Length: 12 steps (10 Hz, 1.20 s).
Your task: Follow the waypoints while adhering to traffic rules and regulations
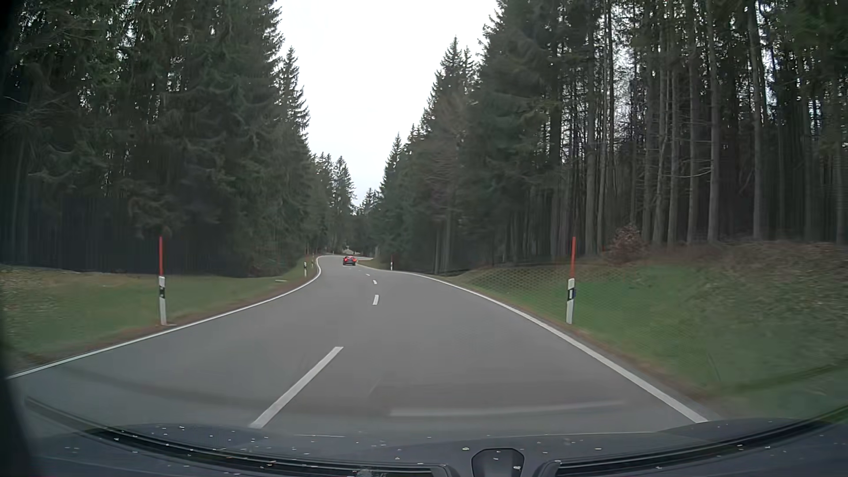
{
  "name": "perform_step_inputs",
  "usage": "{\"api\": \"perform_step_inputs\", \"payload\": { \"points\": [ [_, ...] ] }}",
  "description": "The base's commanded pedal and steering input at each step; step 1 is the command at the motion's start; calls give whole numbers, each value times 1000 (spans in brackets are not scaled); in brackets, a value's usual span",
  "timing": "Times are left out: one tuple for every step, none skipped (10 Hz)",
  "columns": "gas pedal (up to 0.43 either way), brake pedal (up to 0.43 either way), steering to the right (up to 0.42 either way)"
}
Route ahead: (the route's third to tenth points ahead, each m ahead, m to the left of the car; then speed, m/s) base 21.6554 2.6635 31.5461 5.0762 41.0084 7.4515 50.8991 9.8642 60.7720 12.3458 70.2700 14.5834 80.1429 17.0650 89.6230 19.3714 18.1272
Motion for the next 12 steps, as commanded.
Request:
{"api": "perform_step_inputs", "payload": {
  "points": [
    [87,0,-32],
    [87,0,-32],
    [87,0,-32],
    [79,0,-32],
    [0,0,-32],
    [0,0,-31],
    [0,0,-31],
    [0,0,-31],
    [0,0,-30],
    [0,0,-30],
    [0,0,-30],
    [118,0,-30]
  ]
}}
